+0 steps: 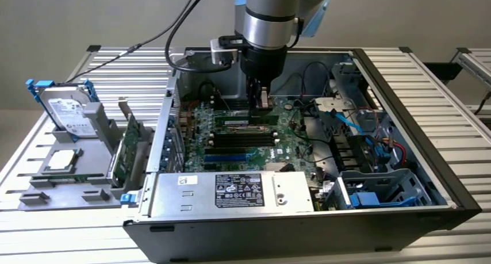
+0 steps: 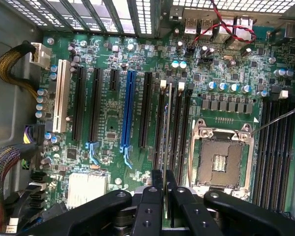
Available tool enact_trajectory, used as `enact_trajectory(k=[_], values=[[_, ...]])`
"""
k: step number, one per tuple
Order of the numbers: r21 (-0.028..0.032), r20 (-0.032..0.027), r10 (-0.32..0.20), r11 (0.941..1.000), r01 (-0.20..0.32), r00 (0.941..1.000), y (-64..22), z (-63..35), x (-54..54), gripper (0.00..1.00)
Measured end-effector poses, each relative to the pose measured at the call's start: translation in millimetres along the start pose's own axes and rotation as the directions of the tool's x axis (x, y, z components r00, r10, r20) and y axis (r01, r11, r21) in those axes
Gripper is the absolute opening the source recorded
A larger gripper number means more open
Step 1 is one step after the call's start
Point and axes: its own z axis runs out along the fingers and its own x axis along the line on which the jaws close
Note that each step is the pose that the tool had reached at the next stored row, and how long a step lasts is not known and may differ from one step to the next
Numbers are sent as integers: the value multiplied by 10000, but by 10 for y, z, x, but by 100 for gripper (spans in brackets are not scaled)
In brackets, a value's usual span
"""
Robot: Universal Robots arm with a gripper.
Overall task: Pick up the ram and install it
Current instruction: 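Insert the ram into the slot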
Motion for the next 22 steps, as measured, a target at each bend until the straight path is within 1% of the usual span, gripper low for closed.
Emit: enact_trajectory(k=[6, 8, 22], values=[[-1, -2, 0, 10000, 0, 10000, 0, 0, 0, 14], [0, 0, 1, 10000, -1, 10000, 5, 17, -2, 14], [-1, -1, 3, 10000, -3, 10000, 2, 270, -11, 14]])
